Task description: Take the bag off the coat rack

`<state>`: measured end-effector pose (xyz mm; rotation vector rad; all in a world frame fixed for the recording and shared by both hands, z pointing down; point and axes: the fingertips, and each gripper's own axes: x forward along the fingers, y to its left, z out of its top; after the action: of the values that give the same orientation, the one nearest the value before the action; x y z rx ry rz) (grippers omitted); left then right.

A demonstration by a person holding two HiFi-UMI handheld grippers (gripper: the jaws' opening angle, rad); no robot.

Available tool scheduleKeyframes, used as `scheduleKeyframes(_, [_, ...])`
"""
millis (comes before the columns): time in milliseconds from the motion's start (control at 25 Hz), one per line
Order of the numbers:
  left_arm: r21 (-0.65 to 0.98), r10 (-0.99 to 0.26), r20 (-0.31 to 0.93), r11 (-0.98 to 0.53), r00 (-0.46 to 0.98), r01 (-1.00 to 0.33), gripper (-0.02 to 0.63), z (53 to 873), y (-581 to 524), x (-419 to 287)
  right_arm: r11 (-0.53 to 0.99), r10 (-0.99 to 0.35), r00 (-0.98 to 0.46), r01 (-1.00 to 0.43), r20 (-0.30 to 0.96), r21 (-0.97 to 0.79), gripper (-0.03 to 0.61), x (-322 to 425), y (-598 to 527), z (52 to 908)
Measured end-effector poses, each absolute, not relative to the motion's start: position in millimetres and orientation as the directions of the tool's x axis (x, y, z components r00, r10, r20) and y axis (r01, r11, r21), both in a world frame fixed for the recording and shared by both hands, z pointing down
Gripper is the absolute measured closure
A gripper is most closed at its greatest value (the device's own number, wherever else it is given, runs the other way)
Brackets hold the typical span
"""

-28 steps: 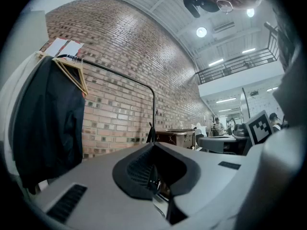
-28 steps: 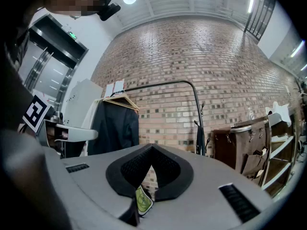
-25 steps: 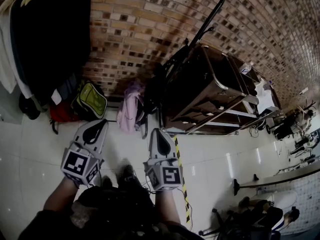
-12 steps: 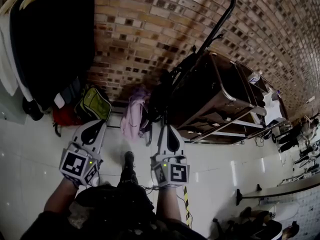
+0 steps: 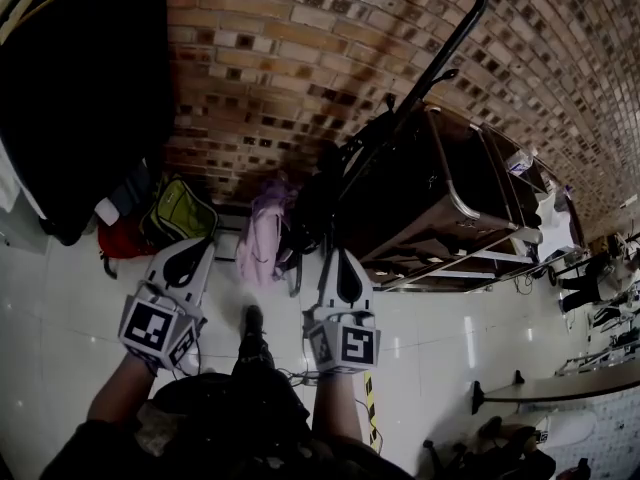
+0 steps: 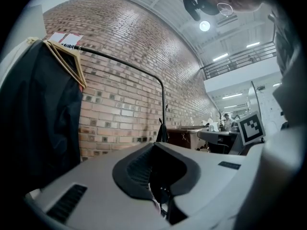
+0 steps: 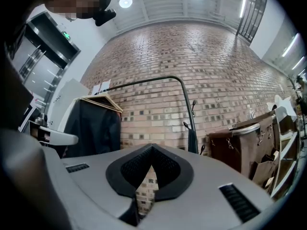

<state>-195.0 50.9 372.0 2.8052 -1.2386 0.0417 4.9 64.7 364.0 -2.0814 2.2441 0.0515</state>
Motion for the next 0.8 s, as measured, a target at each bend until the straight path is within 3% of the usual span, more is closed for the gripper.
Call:
scheduleKeyframes(360, [0.052, -0.724, 0.059, -0.686, 0.688, -0.726, 0.58, 373.5, -14.3, -135.5, 0.039, -0.997, -0.037, -0.999, -0.061, -0.03, 0.571, 66.5, -1.0, 375.1])
scheduleKeyframes(800, [0.054, -0.721, 0.082, -0.686, 0.688, -0.725, 0.58, 372.1, -83.6, -76.7, 0.073, -0.997, -0.072, -0.996, -0.005, -0.057, 0.481, 121.5, -76.9, 382.5])
